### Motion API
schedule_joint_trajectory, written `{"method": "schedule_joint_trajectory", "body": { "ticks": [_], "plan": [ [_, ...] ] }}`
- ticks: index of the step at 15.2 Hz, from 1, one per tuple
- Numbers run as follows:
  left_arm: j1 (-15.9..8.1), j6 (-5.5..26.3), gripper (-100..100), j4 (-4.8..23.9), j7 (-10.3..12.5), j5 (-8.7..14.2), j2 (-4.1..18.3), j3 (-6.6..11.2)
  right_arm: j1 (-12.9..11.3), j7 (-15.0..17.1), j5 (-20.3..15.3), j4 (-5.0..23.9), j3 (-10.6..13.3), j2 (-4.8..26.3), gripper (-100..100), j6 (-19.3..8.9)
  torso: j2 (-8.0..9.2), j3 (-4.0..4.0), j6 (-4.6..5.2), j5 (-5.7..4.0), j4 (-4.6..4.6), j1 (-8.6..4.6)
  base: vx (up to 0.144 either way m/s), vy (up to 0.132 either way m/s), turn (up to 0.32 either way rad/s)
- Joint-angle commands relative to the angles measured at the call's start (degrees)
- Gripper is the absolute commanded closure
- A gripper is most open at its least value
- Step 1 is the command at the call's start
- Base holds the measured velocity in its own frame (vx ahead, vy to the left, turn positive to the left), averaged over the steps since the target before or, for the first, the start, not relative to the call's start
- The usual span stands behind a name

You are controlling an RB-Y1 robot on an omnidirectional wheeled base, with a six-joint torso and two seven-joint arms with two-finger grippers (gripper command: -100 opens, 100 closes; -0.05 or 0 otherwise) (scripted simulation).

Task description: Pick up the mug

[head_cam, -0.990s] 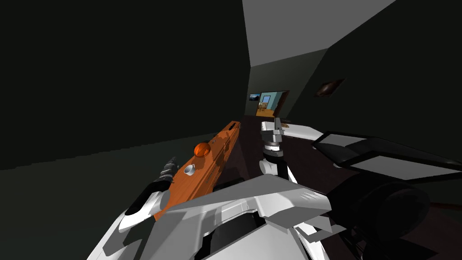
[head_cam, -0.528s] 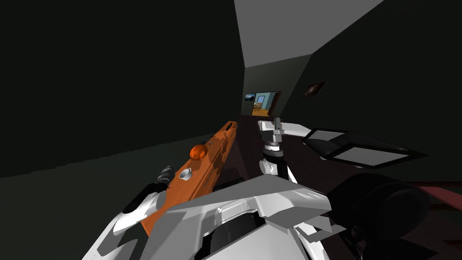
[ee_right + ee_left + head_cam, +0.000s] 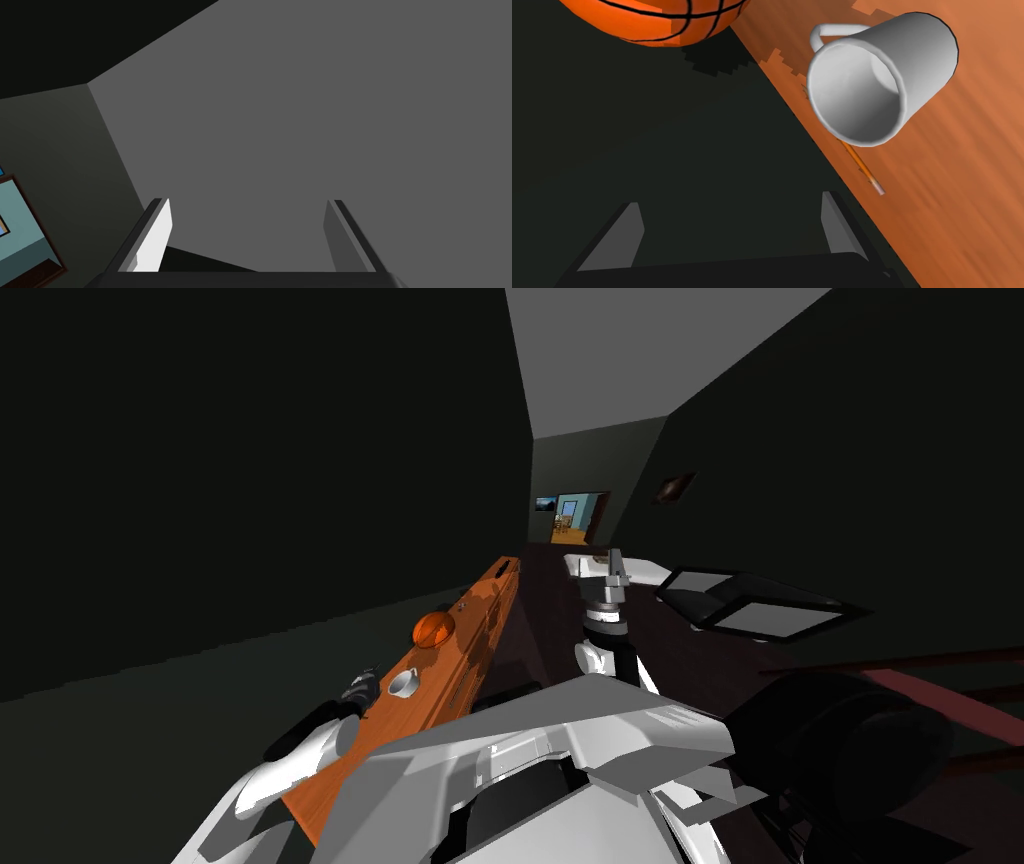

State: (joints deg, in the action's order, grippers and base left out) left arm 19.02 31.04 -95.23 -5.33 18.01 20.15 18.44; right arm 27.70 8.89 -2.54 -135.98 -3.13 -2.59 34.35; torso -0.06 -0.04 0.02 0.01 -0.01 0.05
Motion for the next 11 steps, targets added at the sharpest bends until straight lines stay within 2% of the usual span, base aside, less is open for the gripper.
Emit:
{"method": "schedule_joint_trajectory", "body": {
  "ticks": [1, 2, 4, 5, 7, 8, 10, 11],
  "plan": [
    [-0.54, 2.85, -100, 1.75, -0.37, 0.7, 0.45, 0.67, 0.0, 0.0, 0.0, 0.0, 0.0, 0.0, 0, 0.0, 0.0, 0.0, 0.0, 0.0, 0.0, 0.0, 0.007, 0.013, -0.161],
    [-1.1, 4.17, -100, 3.58, -0.81, 1.54, 0.91, 1.61, 0.0, 0.0, 0.0, 0.0, 0.0, 0.0, 0, 0.0, 0.0, 0.0, -0.01, 0.0, 0.0, 0.0, 0.007, 0.013, -0.203],
    [-1.1, 5.92, -100, 3.79, -0.81, 1.54, 0.91, 1.61, 0.0, 0.0, 0.0, 0.0, 0.0, 0.0, 0, 0.0, 0.0, 0.0, -0.01, 0.0, 0.0, 0.02, 0.008, 0.016, -0.111],
    [-1.66, 7.66, -100, 5.78, -1.24, 2.37, 1.34, 2.54, 0.01, 0.0, 0.0, 0.0, 0.0, 0.0, 0, 0.0, 0.0, 0.0, -0.03, 0.0, 0.0, 0.02, 0.009, 0.01, -0.133],
    [-1.66, 8.94, -100, 5.78, -1.24, 2.37, 1.34, 2.54, 0.0, 0.0, 0.0, 0.0, 0.0, 0.0, 0, 0.0, -0.01, -0.01, -0.01, 0.0, 0.0, 0.01, 0.007, 0.012, -0.107],
    [-2.2, 10.91, -100, 7.74, -1.66, 3.18, 1.75, 3.45, 0.01, 0.0, 0.0, 0.0, 0.0, 0.0, 0, 0.0, 0.0, 0.0, -0.04, 0.0, 0.0, 0.0, 0.008, 0.01, -0.12],
    [-2.2, 11.9, -100, 7.74, -1.66, 3.18, 1.75, 3.45, 0.0, 0.0, 0.0, 0.0, 0.0, 0.0, 0, 0.0, 0.0, 0.0, -0.01, 0.0, 0.0, 0.0, 0.006, 0.012, -0.112],
    [-2.73, 13.74, -100, 9.64, -2.08, 3.97, 2.13, 4.34, 0.01, 0.0, 0.0, 0.0, 0.0, 0.0, 0, 0.0, 0.0, 0.0, -0.03, 0.0, 0.0, -0.01, 0.005, 0.011, -0.134]
  ]
}}
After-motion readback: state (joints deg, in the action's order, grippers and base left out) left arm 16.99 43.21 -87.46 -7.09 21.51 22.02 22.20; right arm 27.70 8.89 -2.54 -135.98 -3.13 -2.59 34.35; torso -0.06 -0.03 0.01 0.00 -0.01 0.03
